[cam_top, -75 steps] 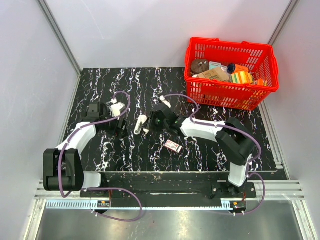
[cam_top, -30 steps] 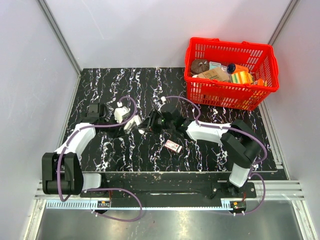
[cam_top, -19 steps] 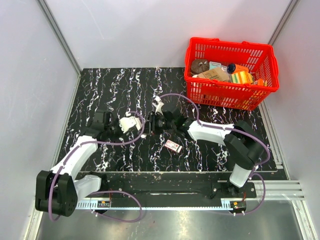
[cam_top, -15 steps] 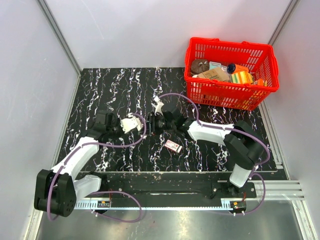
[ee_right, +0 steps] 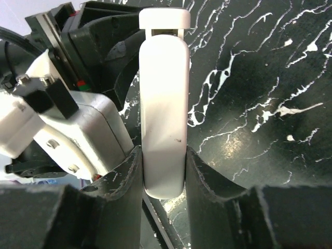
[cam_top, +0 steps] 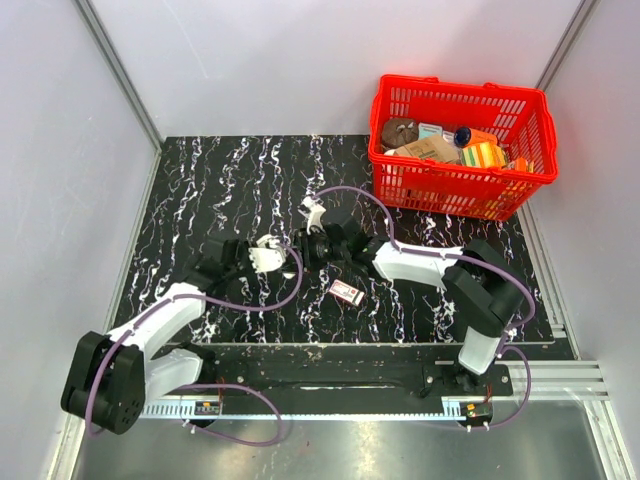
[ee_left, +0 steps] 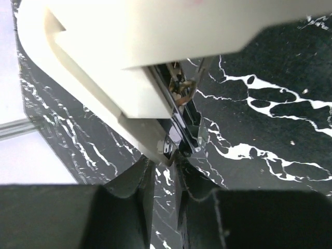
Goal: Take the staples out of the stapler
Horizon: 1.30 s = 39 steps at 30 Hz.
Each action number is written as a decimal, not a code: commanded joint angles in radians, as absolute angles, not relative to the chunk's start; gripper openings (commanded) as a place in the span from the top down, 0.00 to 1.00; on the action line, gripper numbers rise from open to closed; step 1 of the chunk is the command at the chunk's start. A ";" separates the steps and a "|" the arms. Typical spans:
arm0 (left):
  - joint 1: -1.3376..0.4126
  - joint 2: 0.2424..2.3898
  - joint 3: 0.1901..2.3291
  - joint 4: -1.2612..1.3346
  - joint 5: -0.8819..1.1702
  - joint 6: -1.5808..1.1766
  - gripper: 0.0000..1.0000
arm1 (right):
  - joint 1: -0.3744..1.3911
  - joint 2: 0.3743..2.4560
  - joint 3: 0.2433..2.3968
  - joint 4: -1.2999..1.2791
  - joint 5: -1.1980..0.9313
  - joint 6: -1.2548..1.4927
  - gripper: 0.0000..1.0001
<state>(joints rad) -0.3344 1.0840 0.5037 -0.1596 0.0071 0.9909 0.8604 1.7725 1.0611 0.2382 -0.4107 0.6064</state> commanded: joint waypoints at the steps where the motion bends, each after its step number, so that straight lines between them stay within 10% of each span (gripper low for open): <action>1: -0.385 1.071 0.443 -0.023 -0.097 1.130 1.00 | 0.861 1.779 1.111 0.268 -0.383 0.568 1.00; 26: -0.518 1.035 0.337 0.074 -0.253 1.272 1.00 | 0.848 1.784 1.129 0.249 -0.368 0.560 1.00; 39: -0.437 1.017 0.768 -0.386 -0.034 0.708 0.85 | 0.850 1.827 1.210 0.198 -0.295 0.557 1.00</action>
<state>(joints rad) -0.4911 1.0481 0.6003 -0.2333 -0.1493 0.9562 0.8497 1.7950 1.1080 0.1860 -0.3481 0.5625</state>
